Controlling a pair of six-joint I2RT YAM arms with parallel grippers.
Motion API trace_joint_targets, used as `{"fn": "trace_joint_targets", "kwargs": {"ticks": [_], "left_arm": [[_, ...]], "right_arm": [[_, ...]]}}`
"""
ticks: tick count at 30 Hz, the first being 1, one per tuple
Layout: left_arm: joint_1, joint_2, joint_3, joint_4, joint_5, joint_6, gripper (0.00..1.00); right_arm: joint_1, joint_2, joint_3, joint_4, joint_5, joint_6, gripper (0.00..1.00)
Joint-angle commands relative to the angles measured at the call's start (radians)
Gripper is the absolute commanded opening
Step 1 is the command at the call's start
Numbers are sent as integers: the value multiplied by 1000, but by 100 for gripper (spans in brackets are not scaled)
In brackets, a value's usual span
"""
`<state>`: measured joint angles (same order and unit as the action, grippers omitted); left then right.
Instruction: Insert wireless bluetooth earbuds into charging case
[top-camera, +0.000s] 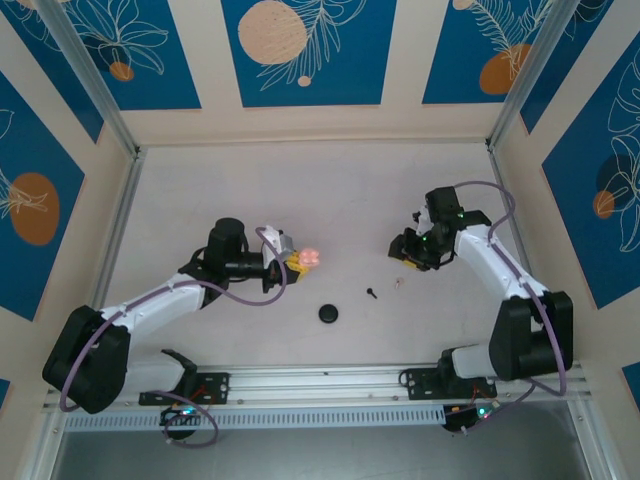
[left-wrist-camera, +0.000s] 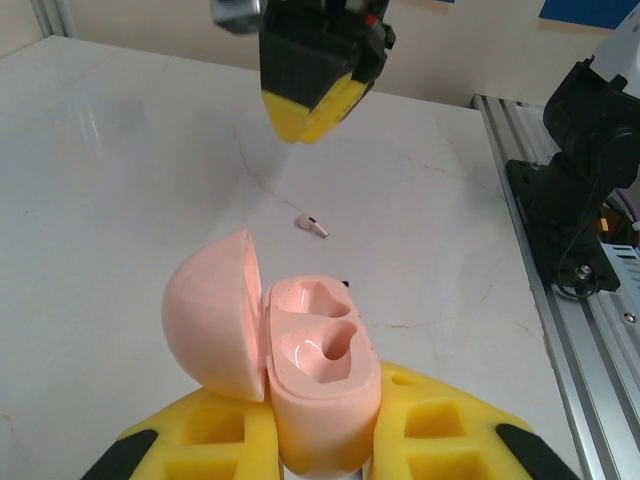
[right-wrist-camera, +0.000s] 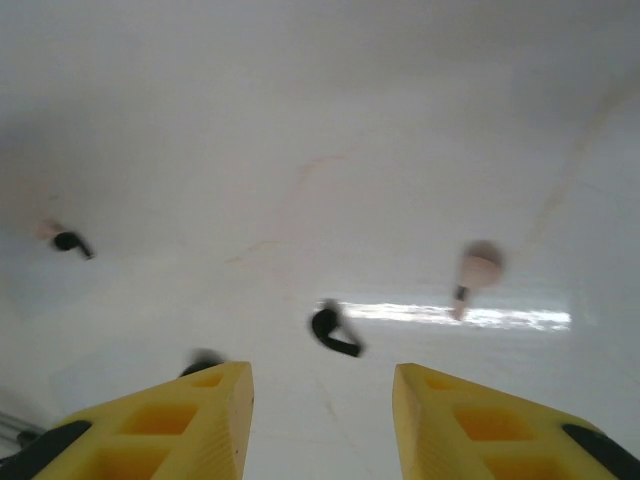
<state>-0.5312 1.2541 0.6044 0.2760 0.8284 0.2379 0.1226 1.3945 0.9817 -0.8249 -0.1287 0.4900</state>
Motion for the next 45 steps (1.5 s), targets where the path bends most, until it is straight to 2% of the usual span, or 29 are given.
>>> {"fn": "trace_joint_targets", "kwargs": {"ticks": [1, 10, 20, 33, 45], "left_arm": [[-16, 10, -5, 23, 5, 15, 14], [-18, 11, 1, 1, -3, 27, 15], [-17, 13, 15, -23, -8, 34, 14], [-18, 22, 30, -45, -10, 40, 14], [-18, 23, 37, -67, -14, 46, 14]], "right_arm": [[-17, 68, 20, -93, 41, 19, 41], [-17, 225, 33, -79, 63, -9, 38], [-2, 331, 81, -69, 91, -30, 38], [38, 405, 109, -69, 107, -36, 37], [53, 423, 121, -67, 127, -42, 26]]}}
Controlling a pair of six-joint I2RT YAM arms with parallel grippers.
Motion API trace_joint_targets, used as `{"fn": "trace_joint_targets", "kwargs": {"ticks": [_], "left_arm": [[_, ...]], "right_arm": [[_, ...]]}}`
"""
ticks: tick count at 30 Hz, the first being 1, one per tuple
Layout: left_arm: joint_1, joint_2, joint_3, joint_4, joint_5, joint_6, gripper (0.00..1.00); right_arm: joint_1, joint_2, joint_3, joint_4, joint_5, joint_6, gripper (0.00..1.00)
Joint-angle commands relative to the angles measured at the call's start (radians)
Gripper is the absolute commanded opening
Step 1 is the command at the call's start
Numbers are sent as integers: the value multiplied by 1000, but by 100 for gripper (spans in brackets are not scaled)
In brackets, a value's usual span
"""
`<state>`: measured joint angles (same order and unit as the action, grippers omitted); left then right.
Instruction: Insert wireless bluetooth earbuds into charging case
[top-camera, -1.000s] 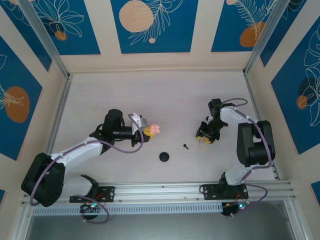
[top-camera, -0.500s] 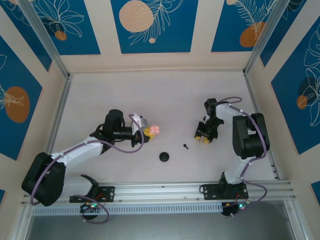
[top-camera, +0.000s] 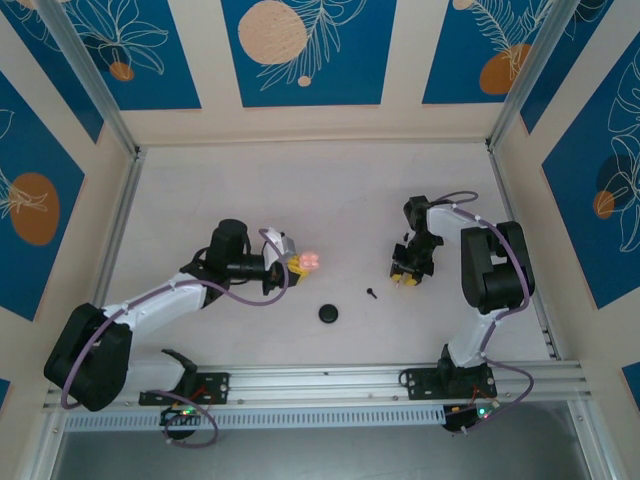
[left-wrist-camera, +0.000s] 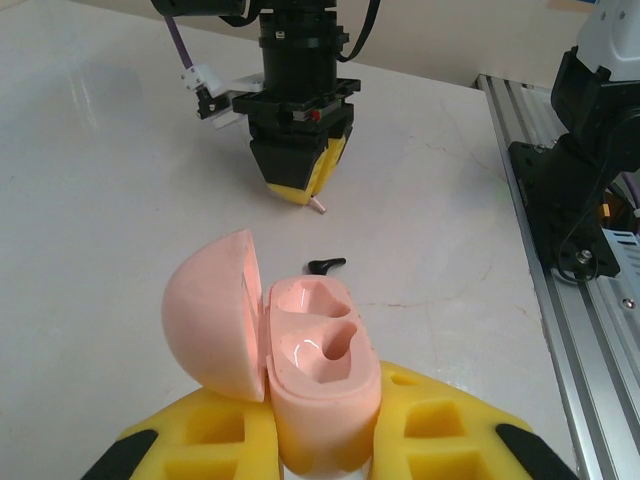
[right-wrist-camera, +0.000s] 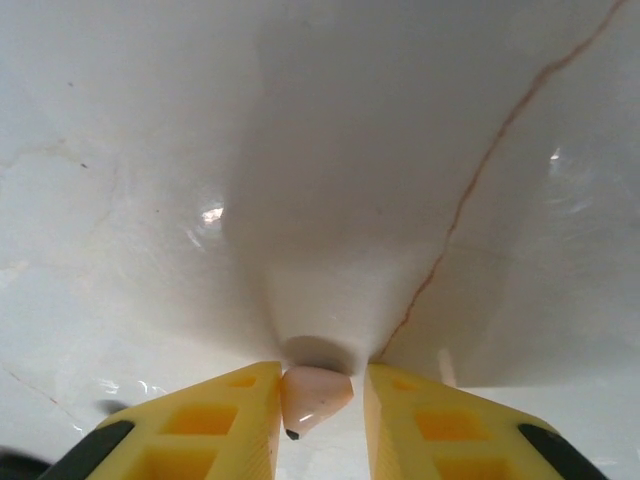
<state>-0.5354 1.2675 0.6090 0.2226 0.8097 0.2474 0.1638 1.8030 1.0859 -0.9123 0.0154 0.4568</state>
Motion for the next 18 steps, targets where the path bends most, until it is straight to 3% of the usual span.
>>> {"fn": "trace_joint_targets", "kwargs": {"ticks": [1, 12, 18], "left_arm": [[-14, 9, 34, -15, 5, 38, 14], [-33, 34, 24, 12, -28, 49, 14], [-54, 80, -6, 129, -64, 27, 13]], "right_arm": [[13, 10, 16, 22, -18, -9, 26], [18, -112, -52, 121, -68, 32, 22], [32, -236, -127, 241, -134, 70, 22]]}}
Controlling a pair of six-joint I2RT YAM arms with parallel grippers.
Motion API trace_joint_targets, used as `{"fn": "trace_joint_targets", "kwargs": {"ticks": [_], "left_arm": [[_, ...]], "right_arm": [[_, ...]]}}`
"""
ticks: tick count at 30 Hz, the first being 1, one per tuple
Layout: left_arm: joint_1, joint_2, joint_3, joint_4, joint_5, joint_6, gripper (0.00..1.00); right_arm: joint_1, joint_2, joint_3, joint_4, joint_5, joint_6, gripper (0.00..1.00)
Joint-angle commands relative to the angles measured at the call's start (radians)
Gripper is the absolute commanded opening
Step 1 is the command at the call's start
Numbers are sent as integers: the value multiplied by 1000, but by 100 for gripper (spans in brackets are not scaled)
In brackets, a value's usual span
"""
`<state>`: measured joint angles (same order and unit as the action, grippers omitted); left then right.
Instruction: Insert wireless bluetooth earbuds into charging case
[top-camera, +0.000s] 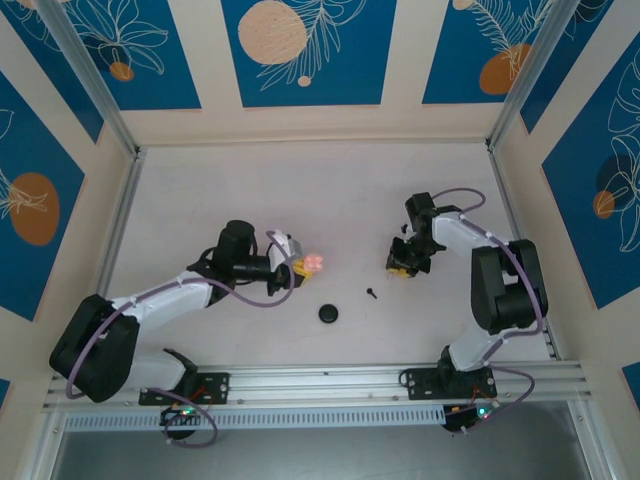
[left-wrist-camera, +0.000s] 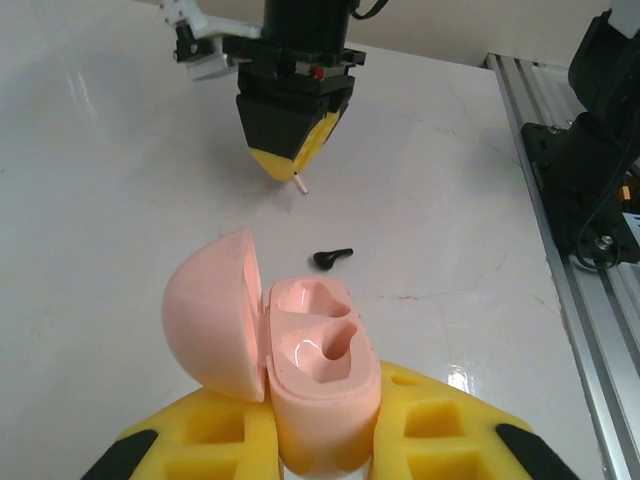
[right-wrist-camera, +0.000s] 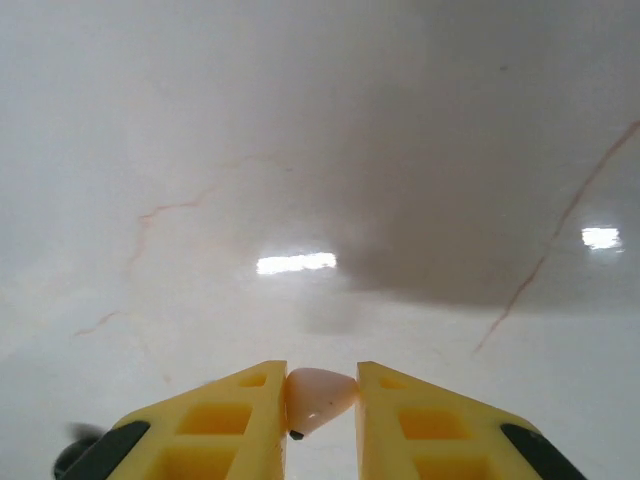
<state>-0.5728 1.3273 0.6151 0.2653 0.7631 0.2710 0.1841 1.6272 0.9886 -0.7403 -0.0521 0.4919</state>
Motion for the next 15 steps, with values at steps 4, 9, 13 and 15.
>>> {"fn": "trace_joint_targets", "kwargs": {"ticks": [4, 9, 13, 15], "left_arm": [[-28, 60, -33, 189, -50, -17, 13], [-36, 94, -52, 283, -79, -28, 13], [-41, 106, -67, 347, -106, -37, 13], [-42, 110, -75, 378, -121, -44, 12]], "right_arm": [[27, -173, -88, 193, -117, 64, 22], [59, -308, -140, 332, -160, 83, 22], [113, -387, -154, 395, -151, 80, 22], [145, -419, -154, 416, -136, 77, 22]]}}
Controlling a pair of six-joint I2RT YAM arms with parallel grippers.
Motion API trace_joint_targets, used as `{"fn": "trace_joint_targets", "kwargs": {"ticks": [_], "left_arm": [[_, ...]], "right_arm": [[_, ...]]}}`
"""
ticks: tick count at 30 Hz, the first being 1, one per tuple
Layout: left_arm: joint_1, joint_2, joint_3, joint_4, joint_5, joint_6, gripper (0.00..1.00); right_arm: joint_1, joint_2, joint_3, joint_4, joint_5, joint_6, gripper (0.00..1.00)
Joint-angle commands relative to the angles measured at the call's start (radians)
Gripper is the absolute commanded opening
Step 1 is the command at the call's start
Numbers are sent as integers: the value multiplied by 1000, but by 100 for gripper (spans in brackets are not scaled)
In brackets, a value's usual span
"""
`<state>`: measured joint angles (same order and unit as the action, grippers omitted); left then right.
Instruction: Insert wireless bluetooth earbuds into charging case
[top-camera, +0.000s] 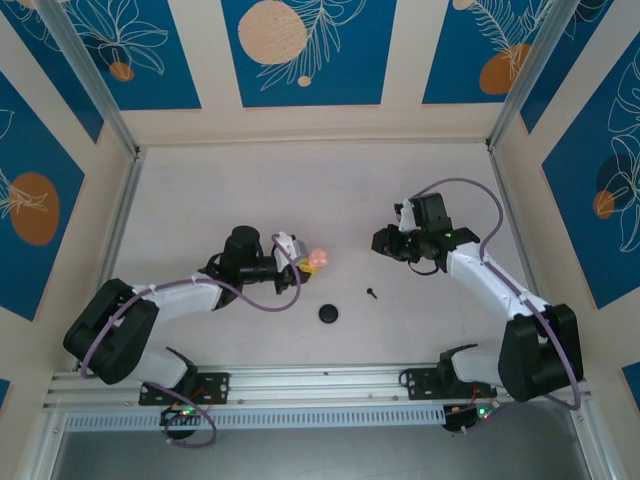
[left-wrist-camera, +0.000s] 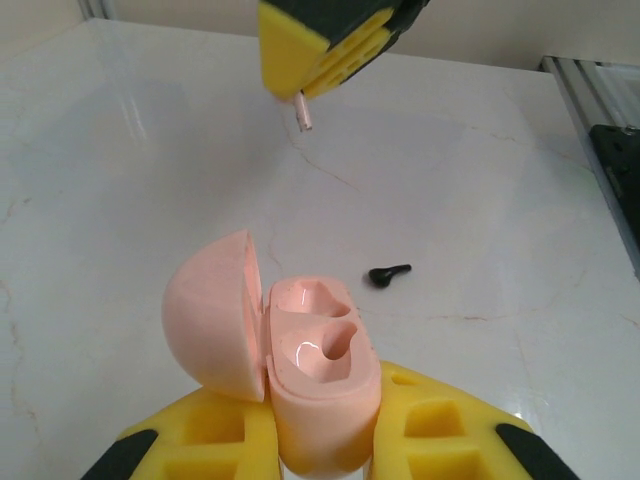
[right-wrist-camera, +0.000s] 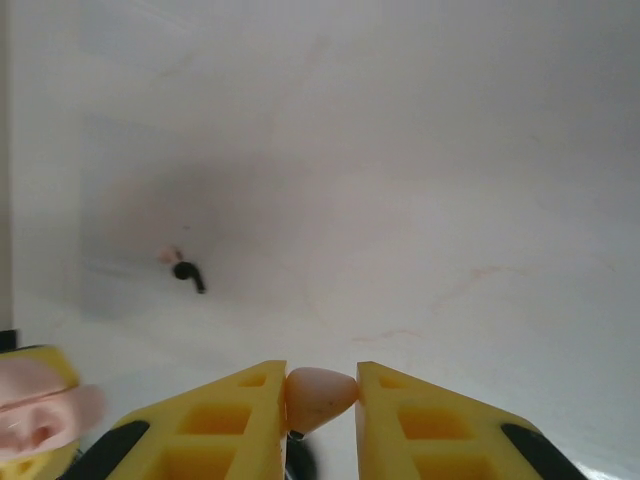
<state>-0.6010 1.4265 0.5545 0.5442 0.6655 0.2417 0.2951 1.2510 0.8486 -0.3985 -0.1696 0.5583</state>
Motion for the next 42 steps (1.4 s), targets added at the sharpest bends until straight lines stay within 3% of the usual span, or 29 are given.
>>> {"fn": "trace_joint_targets", "kwargs": {"ticks": [1, 10, 19, 42], "left_arm": [[-14, 12, -17, 113, -28, -16, 12], [-21, 26, -31, 196, -34, -31, 12], [-23, 36, -34, 239, -41, -51, 12], [-22, 46, -31, 277, -35, -78, 12]], "right_arm": [[52, -57, -17, 92, -14, 13, 22], [193, -128, -38, 229, 27, 32, 22], [268, -107, -39, 289, 38, 45, 22], [323, -26, -14, 336, 81, 28, 22]]}}
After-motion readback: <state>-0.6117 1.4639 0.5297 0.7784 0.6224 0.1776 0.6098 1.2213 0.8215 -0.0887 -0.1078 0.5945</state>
